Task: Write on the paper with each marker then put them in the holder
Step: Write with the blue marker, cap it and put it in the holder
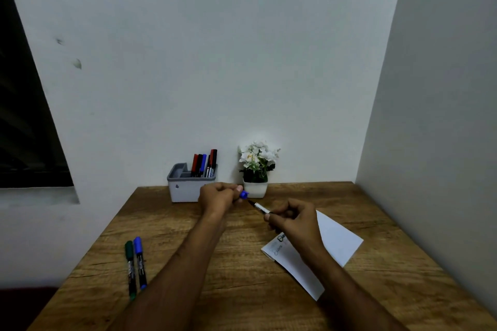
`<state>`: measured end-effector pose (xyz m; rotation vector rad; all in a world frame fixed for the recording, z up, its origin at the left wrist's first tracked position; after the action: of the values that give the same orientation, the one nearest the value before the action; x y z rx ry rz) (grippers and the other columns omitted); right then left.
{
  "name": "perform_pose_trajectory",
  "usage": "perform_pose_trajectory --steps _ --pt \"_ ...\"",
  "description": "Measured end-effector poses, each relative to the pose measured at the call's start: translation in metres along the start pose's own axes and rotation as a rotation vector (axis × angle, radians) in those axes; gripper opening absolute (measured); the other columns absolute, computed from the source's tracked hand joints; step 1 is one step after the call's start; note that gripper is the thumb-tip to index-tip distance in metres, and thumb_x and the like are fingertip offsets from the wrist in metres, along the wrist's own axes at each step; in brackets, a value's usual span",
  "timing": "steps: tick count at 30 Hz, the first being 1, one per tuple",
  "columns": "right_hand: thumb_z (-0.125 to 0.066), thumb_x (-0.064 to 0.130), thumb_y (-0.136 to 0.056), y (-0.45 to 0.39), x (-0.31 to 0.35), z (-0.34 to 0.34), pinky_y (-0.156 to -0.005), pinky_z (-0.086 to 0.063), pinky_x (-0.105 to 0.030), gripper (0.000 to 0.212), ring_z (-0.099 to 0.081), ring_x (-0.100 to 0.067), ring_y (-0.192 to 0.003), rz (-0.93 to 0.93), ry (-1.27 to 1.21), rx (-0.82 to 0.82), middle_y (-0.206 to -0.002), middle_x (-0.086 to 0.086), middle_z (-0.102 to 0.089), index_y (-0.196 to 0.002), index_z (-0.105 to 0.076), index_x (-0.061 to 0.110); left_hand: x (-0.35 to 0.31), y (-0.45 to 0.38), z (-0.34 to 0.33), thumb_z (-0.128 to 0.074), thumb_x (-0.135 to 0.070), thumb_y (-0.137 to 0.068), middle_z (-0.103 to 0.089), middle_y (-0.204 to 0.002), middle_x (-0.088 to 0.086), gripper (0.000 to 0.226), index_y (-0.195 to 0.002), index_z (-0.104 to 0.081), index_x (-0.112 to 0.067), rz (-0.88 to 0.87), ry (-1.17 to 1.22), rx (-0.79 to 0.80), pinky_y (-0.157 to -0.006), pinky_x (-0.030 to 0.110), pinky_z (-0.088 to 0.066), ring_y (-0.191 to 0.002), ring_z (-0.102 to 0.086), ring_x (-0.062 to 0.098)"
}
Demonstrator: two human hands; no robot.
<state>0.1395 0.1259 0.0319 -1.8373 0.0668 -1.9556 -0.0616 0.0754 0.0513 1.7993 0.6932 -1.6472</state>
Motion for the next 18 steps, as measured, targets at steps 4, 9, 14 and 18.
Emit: perform_pose_trajectory --steps 4,9,14,18 --pt "-0.083 -0.005 -0.078 0.001 0.003 -0.005 -0.054 -0.056 -0.027 0.011 -0.071 -0.022 -0.059 0.004 0.008 0.010 -0.067 -0.012 -0.074 -0.077 -0.072 -0.004 0.005 0.003 -0.005 -0.078 0.001 -0.078 -0.074 -0.083 0.014 0.008 -0.085 -0.075 -0.002 -0.001 0.009 0.036 -0.067 0.028 -0.061 -0.071 -0.073 0.022" --pt "-0.083 -0.006 -0.077 0.001 0.007 -0.006 -0.052 -0.055 -0.026 0.012 -0.069 -0.018 -0.054 0.019 0.014 -0.022 -0.064 -0.012 -0.073 -0.075 -0.071 -0.006 0.004 0.013 -0.012 -0.077 0.006 -0.077 -0.073 -0.081 0.015 0.010 -0.075 -0.073 -0.003 -0.049 -0.002 0.050 -0.064 0.030 -0.061 -0.069 -0.072 0.022" --pt "-0.081 -0.012 -0.076 0.001 0.011 -0.007 -0.051 -0.052 -0.022 0.014 -0.065 -0.014 -0.051 0.070 -0.024 -0.056 -0.062 -0.016 -0.069 -0.070 -0.068 -0.010 -0.003 0.017 -0.014 -0.076 0.003 -0.079 -0.073 -0.074 0.012 0.006 -0.080 -0.075 -0.003 -0.079 -0.033 0.003 -0.047 0.016 -0.051 -0.060 -0.068 0.017" --pt "-0.080 -0.013 -0.076 -0.003 0.013 -0.014 -0.051 -0.052 -0.023 0.011 -0.064 -0.014 -0.052 0.075 -0.075 -0.059 -0.066 -0.024 -0.070 -0.070 -0.070 -0.011 -0.007 0.015 -0.012 -0.076 0.004 -0.077 -0.072 -0.073 0.012 0.012 -0.074 -0.073 -0.007 -0.083 -0.021 -0.032 -0.054 0.021 -0.057 -0.059 -0.068 0.018"
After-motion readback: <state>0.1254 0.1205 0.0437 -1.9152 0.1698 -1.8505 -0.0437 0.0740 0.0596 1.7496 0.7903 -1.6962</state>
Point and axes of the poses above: each hand's wrist, its own y-axis away from the middle knuckle, its own z-axis out of the back of the hand, x = y × z, the point moved 6 cm from there along -y, towards the middle knuckle
